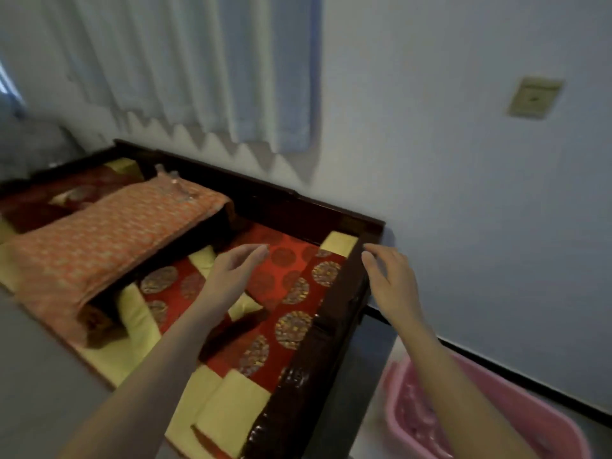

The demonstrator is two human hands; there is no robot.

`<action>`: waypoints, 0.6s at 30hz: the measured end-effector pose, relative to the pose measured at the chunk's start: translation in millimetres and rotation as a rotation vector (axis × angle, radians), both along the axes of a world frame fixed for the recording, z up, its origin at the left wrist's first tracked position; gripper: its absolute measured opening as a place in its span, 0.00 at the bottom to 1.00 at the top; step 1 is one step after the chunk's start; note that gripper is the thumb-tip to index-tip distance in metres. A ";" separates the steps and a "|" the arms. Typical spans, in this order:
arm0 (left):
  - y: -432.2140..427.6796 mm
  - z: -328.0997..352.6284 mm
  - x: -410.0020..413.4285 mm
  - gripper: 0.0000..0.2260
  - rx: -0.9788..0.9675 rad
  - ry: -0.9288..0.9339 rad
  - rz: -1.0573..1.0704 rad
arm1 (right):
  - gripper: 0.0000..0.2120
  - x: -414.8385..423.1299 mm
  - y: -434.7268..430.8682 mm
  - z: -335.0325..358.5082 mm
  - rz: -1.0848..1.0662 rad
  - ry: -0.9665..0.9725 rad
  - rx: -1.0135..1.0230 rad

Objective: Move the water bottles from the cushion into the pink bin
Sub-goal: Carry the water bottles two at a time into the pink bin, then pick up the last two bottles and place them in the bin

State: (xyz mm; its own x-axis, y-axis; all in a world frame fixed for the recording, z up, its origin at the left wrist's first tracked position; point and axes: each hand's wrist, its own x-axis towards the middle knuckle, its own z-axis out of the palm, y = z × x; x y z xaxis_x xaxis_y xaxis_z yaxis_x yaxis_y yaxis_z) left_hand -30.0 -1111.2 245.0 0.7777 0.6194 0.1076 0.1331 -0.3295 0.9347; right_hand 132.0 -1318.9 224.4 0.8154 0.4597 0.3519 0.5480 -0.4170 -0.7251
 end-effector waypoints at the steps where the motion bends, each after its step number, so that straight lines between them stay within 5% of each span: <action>1: 24.2 4.4 -30.3 0.14 -0.006 0.006 0.041 | 0.15 -17.3 29.8 3.1 0.031 -0.001 0.021; 9: 169.7 -8.5 -245.0 0.07 -0.185 -0.106 0.527 | 0.13 -151.5 235.6 -3.8 0.402 0.101 -0.004; 18: 299.7 -53.5 -376.1 0.06 -0.234 -0.019 0.727 | 0.09 -243.7 410.7 -51.8 0.588 0.199 -0.107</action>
State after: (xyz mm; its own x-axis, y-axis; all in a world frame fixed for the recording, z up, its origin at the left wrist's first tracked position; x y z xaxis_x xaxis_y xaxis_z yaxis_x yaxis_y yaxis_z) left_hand -406.1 -811.5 191.6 0.1643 0.9831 -0.0806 0.2238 0.0424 0.9737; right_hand -111.7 -908.3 172.6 0.4611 0.8751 0.1469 0.5665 -0.1628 -0.8078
